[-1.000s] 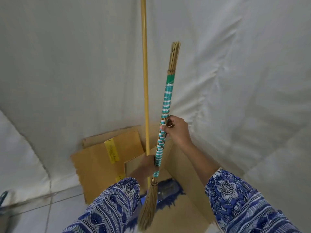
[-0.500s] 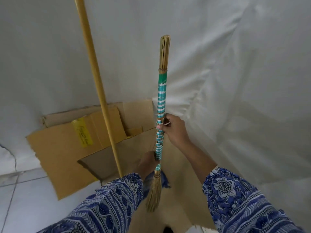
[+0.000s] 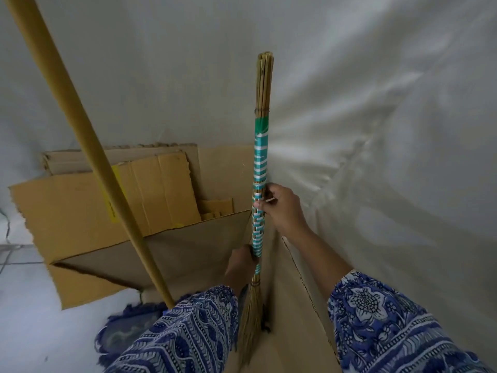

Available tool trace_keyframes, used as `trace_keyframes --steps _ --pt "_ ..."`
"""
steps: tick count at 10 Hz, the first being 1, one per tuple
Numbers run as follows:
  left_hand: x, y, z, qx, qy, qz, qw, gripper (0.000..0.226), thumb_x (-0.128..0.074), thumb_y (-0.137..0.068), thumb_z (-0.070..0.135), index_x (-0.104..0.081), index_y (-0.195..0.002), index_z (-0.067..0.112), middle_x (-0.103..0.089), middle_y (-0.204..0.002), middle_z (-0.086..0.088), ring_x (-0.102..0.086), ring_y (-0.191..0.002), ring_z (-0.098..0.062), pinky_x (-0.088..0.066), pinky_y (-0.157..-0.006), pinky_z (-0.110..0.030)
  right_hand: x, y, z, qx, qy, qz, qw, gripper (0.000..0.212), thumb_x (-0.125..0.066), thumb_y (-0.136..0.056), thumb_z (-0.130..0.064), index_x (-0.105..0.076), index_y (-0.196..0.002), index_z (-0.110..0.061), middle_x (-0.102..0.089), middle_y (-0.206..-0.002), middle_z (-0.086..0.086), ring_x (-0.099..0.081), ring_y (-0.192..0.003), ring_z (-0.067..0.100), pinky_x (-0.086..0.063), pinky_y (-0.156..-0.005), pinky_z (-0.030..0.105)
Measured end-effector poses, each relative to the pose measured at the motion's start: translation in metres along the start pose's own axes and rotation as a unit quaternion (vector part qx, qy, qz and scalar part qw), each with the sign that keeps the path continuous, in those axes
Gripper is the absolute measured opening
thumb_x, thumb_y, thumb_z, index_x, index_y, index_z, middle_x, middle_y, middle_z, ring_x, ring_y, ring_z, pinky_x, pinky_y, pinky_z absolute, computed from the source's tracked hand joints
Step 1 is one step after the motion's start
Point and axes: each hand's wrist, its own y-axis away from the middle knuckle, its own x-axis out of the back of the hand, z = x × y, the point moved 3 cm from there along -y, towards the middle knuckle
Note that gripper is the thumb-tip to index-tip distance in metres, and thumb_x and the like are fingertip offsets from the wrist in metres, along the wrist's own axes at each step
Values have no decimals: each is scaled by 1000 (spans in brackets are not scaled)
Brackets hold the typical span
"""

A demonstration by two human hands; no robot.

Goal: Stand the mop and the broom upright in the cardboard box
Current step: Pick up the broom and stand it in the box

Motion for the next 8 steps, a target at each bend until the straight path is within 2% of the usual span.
trace_keyframes --steps 3,6,7,8 --pt "-5 -33 2 -13 -5 10 1000 31 -51 -93 17 -58 -117 0 -64 -121 -18 -61 -111 -29 -49 -97 -37 -3 -36 21 -38 -35 1 999 31 -58 -85 -7 -60 -115 -5 -67 -116 15 -63 -106 28 -51 -95 44" --pt "-10 -49 5 -6 -13 3 1000 33 -42 -96 13 -53 -122 -5 -57 -128 -22 -54 -118 -32 -42 -105 -37 -5 -53 34 -70 -81 14 994 30 -58 -84 -6 -61 -114 -2 -67 -117 18 -63 -107 32 -49 -97 50" --pt "-4 -40 10 -4 -37 -12 999 35 -45 -95 17 -51 -123 -3 -56 -129 -20 -53 -118 -31 -43 -103 -36 -2 -47 29 -84 -71 24 994 32 -57 -86 -8 -59 -117 -2 -65 -120 17 -60 -111 31 -48 -95 37" --pt "12 -22 15 -19 -28 -1 999 37 -46 -95 19 -49 -125 -2 -54 -129 -20 -53 -118 -31 -44 -100 -37 10 -36 17 -87 -44 71 993 41 -56 -88 -14 -51 -128 -3 -59 -130 15 -55 -119 29 -41 -91 28"
